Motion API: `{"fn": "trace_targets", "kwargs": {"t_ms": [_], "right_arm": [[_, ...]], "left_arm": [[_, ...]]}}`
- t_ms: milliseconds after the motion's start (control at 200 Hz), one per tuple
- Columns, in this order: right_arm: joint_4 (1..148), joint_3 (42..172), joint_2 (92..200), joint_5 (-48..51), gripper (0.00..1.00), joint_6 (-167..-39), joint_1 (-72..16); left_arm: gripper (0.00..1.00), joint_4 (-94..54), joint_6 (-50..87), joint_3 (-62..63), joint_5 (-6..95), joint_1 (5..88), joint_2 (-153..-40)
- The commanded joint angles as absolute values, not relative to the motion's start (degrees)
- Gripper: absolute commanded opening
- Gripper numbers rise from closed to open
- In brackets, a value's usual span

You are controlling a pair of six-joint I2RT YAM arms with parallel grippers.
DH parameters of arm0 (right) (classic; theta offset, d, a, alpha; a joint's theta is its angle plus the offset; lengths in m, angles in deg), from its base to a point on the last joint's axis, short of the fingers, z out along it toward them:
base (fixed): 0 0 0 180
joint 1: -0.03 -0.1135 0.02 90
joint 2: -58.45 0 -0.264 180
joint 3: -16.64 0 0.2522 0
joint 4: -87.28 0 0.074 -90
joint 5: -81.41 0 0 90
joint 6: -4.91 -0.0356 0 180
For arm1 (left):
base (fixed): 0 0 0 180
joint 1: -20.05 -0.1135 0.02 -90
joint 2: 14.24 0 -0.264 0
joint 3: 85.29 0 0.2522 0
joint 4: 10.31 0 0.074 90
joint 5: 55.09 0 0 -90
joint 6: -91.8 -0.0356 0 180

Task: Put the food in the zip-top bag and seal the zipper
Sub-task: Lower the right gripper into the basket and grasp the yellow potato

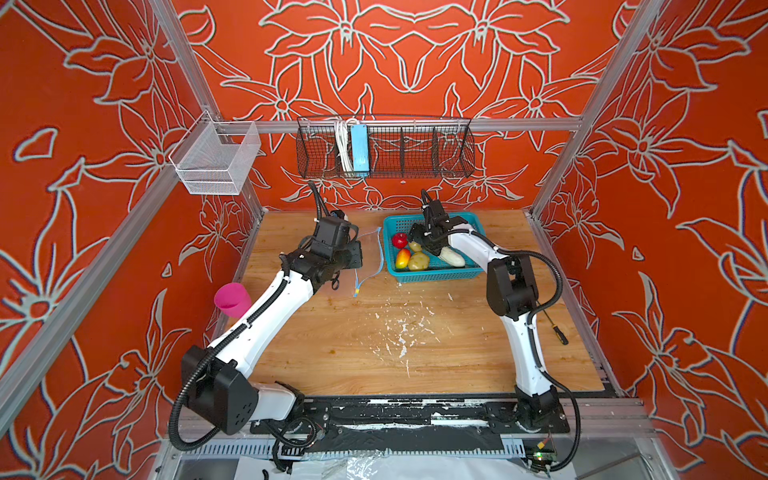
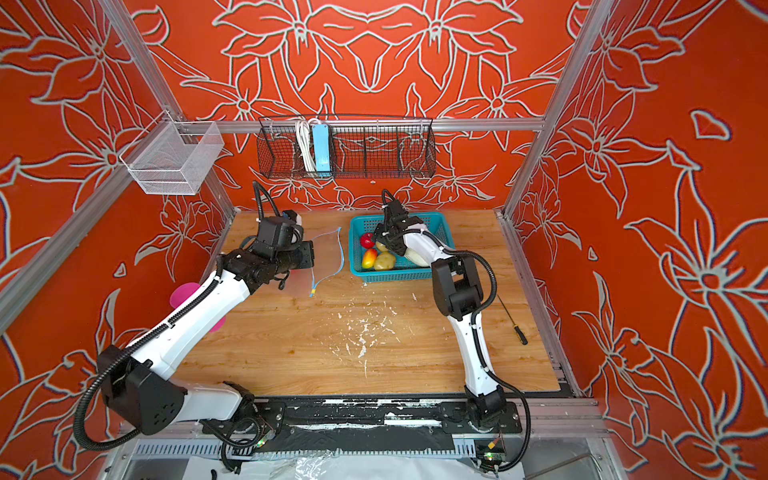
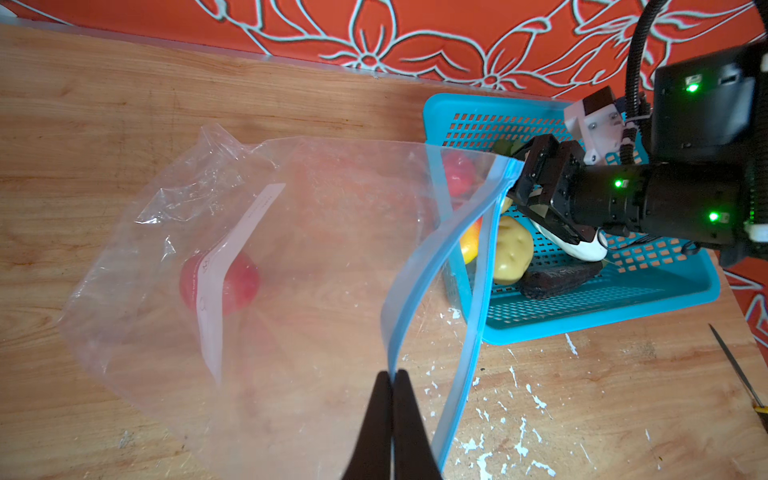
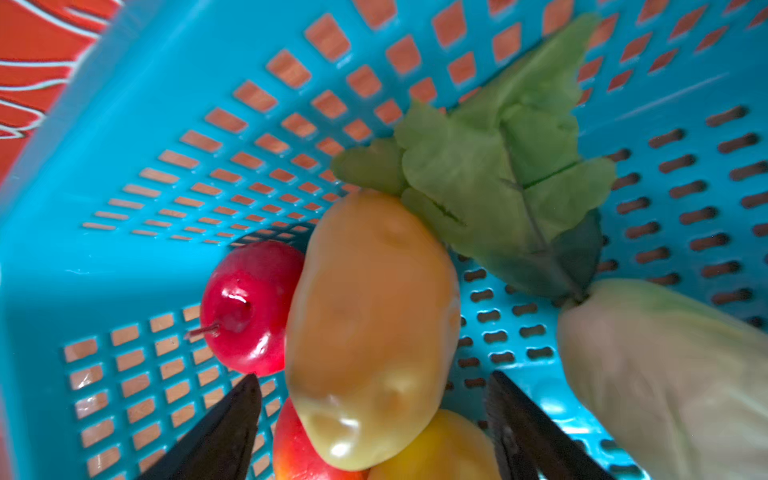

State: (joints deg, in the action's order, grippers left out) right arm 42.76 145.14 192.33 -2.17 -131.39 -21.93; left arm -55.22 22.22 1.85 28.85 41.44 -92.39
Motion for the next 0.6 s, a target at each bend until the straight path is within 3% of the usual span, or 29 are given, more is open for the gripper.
{"fn": "trace_targets", "kwargs": {"t_ms": [0, 205, 596], "right_arm": [[42.67, 147.53, 194.47, -2.07, 0.85, -133.60, -21.41], [42.93, 148.52, 195.99, -1.56, 0.83, -134.72, -21.13], [45.33, 148.00, 195.92, -1.04, 0.66, -135.40, -20.97]], "left_arm": [[0.00, -54.65, 22.26, 1.51, 29.29, 41.49, -90.80], [0.00, -54.59, 22.36, 1.50, 29.46, 41.49, -90.63], [0.00, -54.21, 22.02, 1.08, 29.04, 41.49, -89.74]]}}
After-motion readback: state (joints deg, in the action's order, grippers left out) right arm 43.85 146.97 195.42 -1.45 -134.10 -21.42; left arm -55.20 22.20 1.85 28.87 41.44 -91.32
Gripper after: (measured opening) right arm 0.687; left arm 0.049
